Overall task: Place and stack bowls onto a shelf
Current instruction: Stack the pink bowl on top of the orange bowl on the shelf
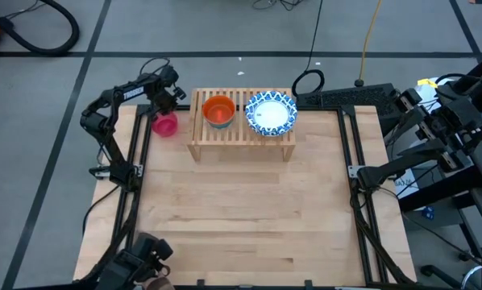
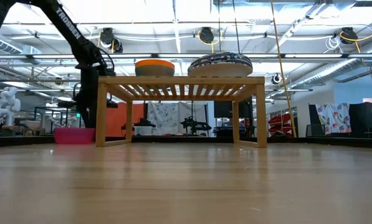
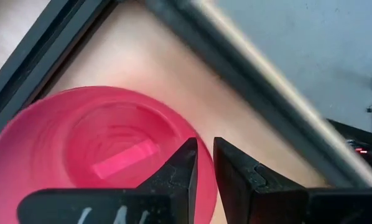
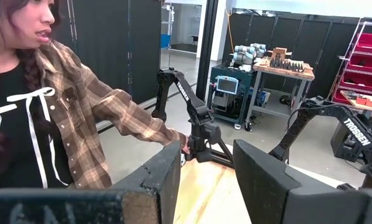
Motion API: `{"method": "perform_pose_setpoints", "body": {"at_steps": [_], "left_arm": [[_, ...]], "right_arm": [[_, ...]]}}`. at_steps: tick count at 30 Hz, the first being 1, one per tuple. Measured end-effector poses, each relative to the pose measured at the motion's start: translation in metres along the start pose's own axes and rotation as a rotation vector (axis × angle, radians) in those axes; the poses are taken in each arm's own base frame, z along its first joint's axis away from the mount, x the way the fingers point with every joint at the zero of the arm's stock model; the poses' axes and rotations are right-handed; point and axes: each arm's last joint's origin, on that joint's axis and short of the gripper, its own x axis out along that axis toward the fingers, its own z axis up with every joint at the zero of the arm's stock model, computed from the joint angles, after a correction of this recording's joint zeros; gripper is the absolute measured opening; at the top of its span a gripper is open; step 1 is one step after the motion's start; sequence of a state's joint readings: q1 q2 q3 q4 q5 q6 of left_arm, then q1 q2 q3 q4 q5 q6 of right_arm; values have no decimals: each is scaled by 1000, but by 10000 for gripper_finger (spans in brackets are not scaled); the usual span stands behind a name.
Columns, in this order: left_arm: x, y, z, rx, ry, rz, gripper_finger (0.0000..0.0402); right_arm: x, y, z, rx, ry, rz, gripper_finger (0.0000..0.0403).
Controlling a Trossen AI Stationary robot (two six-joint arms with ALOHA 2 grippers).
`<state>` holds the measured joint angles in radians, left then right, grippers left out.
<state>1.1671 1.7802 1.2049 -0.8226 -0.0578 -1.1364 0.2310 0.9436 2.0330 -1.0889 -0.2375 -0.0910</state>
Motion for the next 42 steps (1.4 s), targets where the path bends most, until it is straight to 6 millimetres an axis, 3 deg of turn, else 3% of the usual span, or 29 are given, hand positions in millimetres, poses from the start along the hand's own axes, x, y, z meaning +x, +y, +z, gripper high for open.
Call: {"method": "perform_pose_setpoints", "body": {"at_steps": [5, 15, 22, 31, 35, 42], "left_arm": [[18, 10, -9, -8, 11, 18, 58], [18, 5, -12, 65, 20, -27, 57], [17, 5, -14, 154, 56, -44, 10], [16, 5, -15, 232, 101, -75, 5], [10, 6, -18, 282, 122, -98, 4], [-23, 15, -19, 347, 70, -141, 2]], "right_arm": [[0, 0, 0, -1, 0, 0, 141], [0, 0, 0, -8, -4, 0, 141], [0, 0, 0, -8, -4, 0, 141], [0, 0, 1, -9, -6, -1, 141], [0, 0, 1, -9, -8, -1, 141], [0, 0, 1, -9, -7, -1, 141]]}}
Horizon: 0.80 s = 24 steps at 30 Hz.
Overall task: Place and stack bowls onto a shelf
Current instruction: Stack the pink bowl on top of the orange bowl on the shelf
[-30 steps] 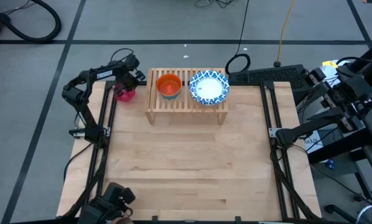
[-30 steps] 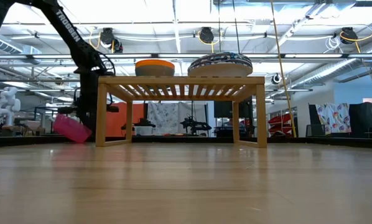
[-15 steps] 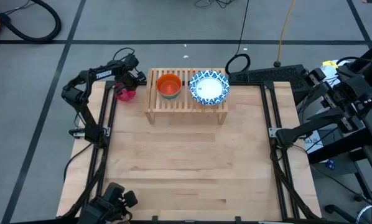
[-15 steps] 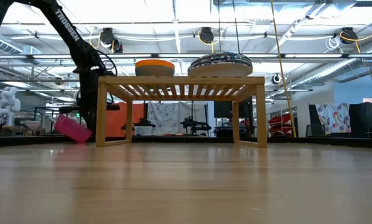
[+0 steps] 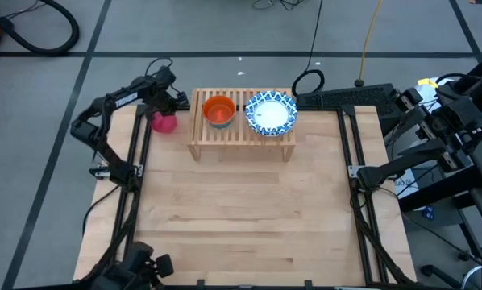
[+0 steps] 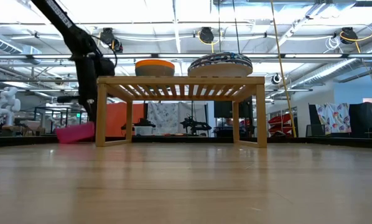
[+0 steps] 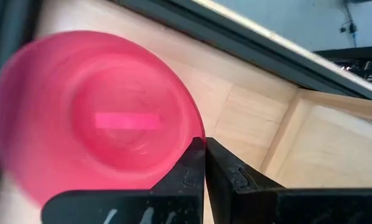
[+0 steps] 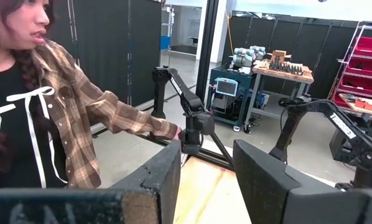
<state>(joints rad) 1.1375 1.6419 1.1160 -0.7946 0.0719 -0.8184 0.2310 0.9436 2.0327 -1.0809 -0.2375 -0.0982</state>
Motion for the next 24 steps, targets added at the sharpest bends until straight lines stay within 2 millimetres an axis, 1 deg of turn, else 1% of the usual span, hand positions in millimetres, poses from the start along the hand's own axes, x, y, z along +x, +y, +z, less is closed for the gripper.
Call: {"method": "perform_pose_setpoints", "body": {"at_steps": [5, 8, 18, 24], "left_arm": [[-21, 6, -6, 25, -41, 29, 2], [-29, 9, -9, 29, -49, 39, 2], [-59, 9, -21, 116, -133, -12, 0], [-78, 13, -34, 159, -152, -24, 0]], "right_arm": [[0, 0, 0, 0, 0, 0, 141], [0, 0, 0, 0, 0, 0, 141], [0, 0, 0, 0, 0, 0, 141], [0, 0, 0, 0, 0, 0, 141]]}}
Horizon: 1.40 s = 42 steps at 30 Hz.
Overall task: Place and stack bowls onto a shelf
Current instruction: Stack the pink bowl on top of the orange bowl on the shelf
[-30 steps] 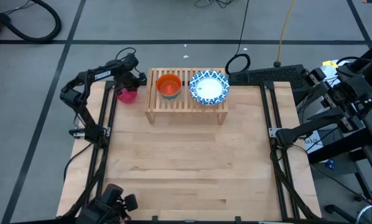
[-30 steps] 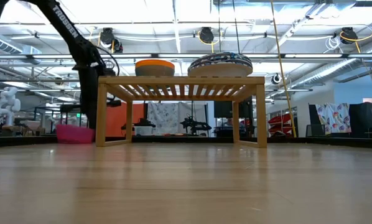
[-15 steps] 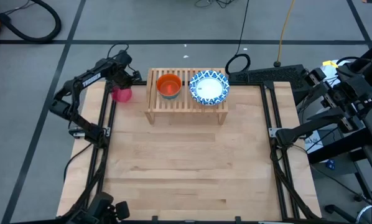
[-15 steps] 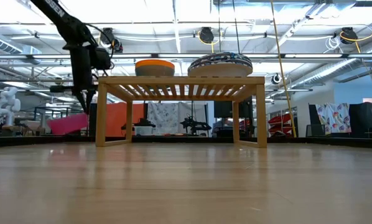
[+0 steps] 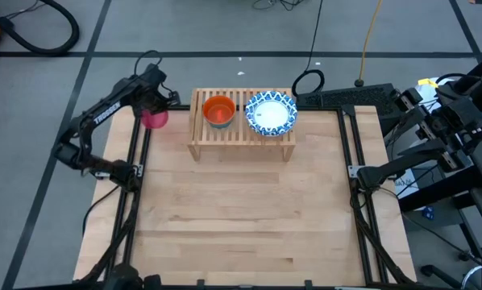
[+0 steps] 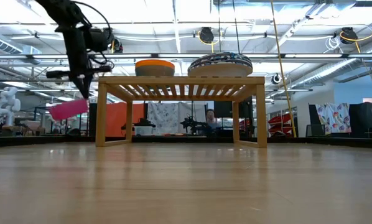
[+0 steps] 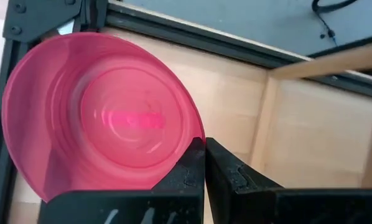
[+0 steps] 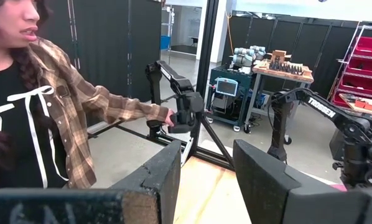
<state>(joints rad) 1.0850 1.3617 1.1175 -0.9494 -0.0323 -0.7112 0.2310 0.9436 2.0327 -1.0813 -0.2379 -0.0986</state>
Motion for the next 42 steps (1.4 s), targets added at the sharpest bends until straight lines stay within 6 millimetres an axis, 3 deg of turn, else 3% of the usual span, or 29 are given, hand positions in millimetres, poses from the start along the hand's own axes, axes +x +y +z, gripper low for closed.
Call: {"method": "perform_pose_setpoints", "body": {"at_steps": [15, 28, 35, 42], "left_arm": [[-46, -2, -30, 126, -83, -99, 0], [-80, 2, -50, 408, -206, -176, 0], [-95, -4, -51, 568, -325, -250, 0], [-136, -18, -40, 649, -470, -317, 0]], "right_arm": [[0, 0, 0, -22, 2, 0, 141], [0, 0, -3, -37, 30, 4, 141], [0, 0, -4, -118, 36, 3, 141], [0, -1, -4, -113, 44, -49, 141]]}}
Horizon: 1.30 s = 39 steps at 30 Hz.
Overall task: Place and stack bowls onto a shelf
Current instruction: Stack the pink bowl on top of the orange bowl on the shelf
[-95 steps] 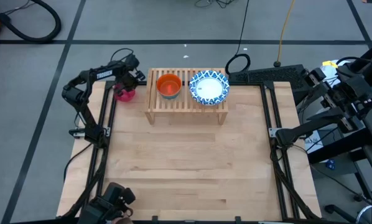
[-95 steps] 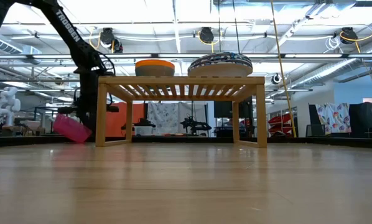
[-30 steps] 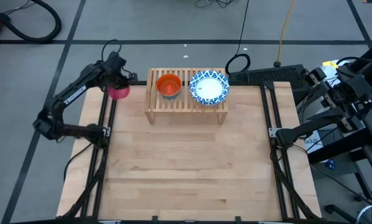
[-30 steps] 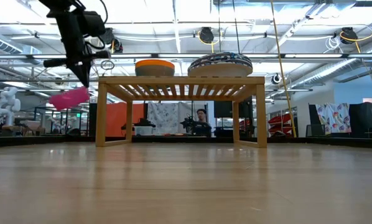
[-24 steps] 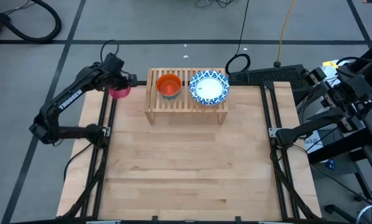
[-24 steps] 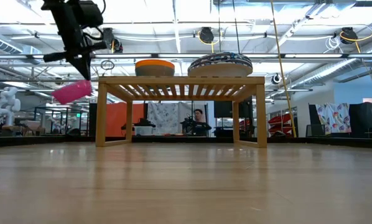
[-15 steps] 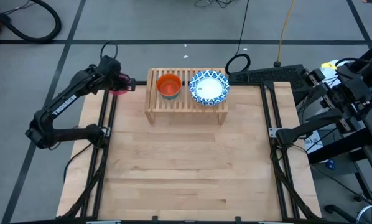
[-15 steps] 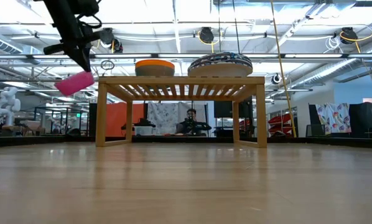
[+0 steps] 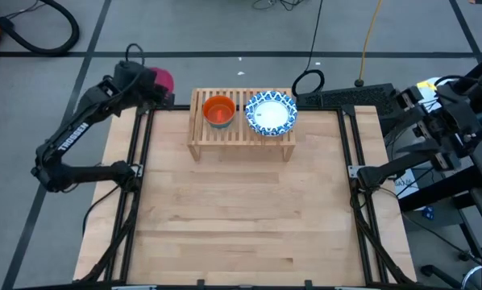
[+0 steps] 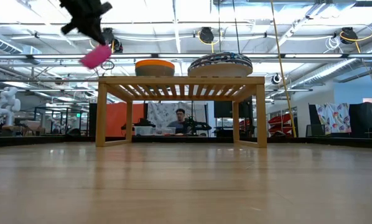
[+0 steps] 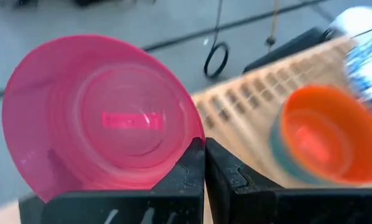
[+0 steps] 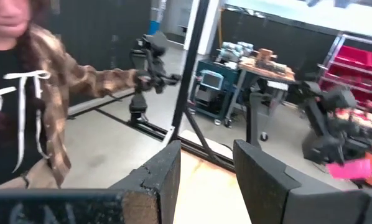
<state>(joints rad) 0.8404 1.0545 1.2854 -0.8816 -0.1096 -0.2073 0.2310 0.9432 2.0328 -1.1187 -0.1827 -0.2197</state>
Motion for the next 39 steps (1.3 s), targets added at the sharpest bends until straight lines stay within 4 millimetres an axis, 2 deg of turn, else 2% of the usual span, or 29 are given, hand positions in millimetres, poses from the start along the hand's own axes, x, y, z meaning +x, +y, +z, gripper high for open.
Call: {"method": "perform_pose_setpoints", "body": {"at_steps": [5, 10, 13, 19, 27, 39], "left_arm": [[-24, -13, 32, 73, -109, -61, 0], [-38, -32, 60, 145, -160, -124, 0], [-38, -44, 72, 189, -145, -154, 0], [-28, -74, 91, 260, -61, -204, 0], [-9, -118, 99, 372, 62, -269, 0], [27, -158, 79, 456, 282, -354, 0]], "right_arm": [[0, -2, 0, 14, 13, -58, 141], [0, -2, -1, 16, 18, -81, 141], [0, -2, -1, 14, 18, -81, 141], [0, -2, -1, 14, 18, -81, 141], [0, -2, -1, 13, 18, -81, 141], [0, -2, -1, 13, 18, -81, 141]]}}
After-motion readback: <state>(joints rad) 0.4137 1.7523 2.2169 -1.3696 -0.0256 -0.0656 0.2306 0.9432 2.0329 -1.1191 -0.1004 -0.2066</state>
